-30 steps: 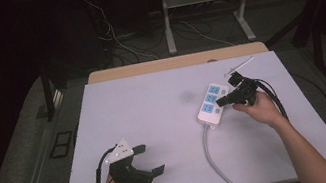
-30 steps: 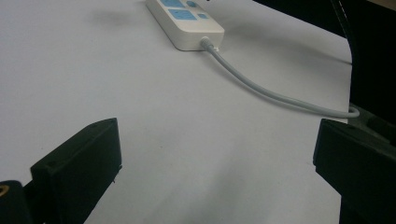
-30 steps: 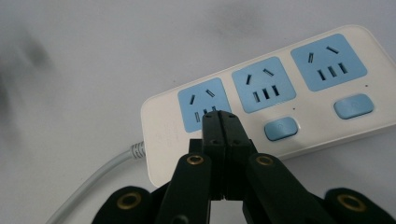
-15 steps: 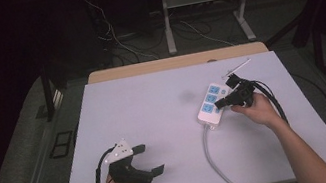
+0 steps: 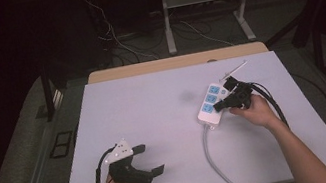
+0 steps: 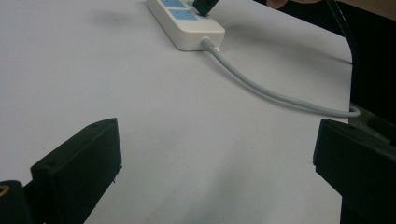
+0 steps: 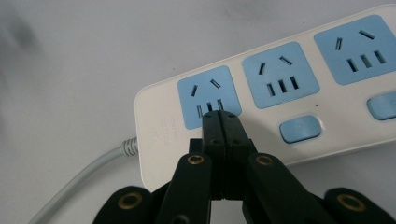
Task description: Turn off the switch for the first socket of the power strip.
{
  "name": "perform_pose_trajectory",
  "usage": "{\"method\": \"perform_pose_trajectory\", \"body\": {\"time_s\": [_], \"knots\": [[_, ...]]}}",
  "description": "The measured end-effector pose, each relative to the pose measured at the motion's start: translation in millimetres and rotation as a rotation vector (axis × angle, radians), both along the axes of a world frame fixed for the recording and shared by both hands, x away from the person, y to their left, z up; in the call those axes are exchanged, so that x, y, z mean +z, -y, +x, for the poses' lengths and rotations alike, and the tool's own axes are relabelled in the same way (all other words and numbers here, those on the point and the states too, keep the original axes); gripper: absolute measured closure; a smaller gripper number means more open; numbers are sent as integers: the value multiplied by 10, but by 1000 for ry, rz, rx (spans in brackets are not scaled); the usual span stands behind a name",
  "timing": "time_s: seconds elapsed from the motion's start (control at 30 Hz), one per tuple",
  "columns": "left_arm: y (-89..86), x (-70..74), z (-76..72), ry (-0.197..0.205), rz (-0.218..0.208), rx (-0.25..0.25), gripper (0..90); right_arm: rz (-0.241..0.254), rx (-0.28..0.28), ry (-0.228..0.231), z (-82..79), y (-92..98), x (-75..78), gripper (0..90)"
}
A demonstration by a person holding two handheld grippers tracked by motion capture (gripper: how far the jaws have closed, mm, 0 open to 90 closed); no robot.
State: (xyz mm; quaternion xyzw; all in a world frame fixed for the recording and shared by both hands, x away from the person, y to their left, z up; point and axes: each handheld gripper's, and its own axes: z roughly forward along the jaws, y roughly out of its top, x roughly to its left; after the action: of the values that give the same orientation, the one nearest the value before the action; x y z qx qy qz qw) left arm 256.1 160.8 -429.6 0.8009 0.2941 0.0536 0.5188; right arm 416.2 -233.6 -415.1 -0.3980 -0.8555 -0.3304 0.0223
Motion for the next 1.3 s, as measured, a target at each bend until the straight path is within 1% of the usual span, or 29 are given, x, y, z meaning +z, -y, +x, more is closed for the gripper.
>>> {"method": "perform_pose_trajectory", "body": {"time_s": [0.27,0.43,0.63,0.77,0.83,0.9,1.3], "knots": [[10,-4,1,0,5,-6,0,11,1,14,-16,18,-15,900],[21,-12,7,-3,10,-10,0,42,-7,28,-38,50,-46,900],[40,-24,10,-6,18,-18,0,50,-14,40,-61,58,-69,900],[44,-27,9,-6,21,-21,0,48,-13,57,-79,58,-74,900],[43,-27,11,-5,21,-22,0,66,-19,54,-81,74,-86,900],[39,-28,15,-6,23,-22,0,73,-21,53,-79,83,-92,900],[30,-24,13,-6,16,-16,0,64,-21,39,-61,71,-75,900]]}}
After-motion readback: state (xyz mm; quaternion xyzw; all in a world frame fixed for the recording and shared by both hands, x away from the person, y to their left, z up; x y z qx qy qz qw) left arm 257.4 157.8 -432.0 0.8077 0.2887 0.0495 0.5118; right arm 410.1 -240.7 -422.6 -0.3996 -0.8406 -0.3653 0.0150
